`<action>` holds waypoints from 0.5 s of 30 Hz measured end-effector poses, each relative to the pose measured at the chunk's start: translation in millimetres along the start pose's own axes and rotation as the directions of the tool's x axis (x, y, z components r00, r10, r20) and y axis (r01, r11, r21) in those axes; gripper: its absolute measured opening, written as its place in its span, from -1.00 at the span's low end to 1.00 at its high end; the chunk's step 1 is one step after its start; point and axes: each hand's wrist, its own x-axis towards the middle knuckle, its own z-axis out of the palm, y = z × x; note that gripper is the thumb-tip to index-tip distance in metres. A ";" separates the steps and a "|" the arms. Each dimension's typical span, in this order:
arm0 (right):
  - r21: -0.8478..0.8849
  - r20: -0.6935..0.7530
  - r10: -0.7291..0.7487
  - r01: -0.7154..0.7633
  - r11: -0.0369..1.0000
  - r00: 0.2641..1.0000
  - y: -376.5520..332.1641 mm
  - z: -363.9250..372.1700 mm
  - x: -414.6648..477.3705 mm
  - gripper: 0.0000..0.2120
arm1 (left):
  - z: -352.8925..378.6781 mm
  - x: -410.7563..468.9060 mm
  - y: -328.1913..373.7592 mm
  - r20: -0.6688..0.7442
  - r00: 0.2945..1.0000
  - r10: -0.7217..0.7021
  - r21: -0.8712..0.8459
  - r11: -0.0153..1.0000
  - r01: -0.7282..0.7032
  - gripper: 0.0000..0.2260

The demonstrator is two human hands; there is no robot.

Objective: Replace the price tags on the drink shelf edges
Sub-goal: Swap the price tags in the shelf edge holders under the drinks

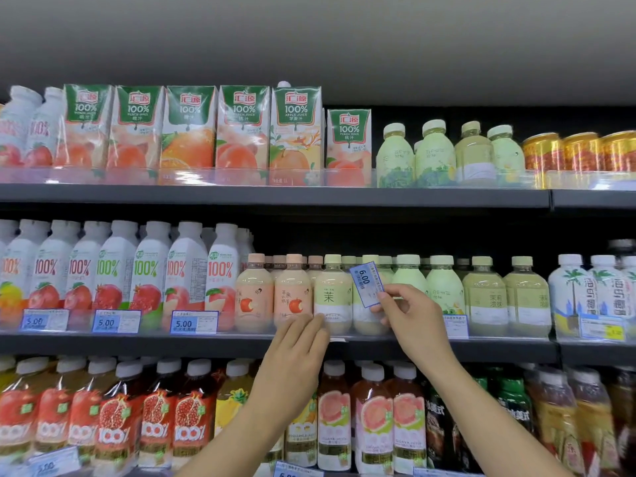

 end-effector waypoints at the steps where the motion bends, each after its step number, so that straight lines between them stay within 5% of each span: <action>1: -0.009 -0.001 -0.010 0.010 1.000 1.000 0.1 0.7 0.0 -0.85 | 0.4 0.3 0.7 -0.007 1.000 -0.004 0.002 1.000 0.004 -0.63; 15: -0.341 0.086 -0.300 0.312 0.887 0.950 9.4 13.1 -0.7 -0.85 | -8.4 19.0 5.7 0.038 0.991 -0.128 -0.090 0.987 0.131 -0.64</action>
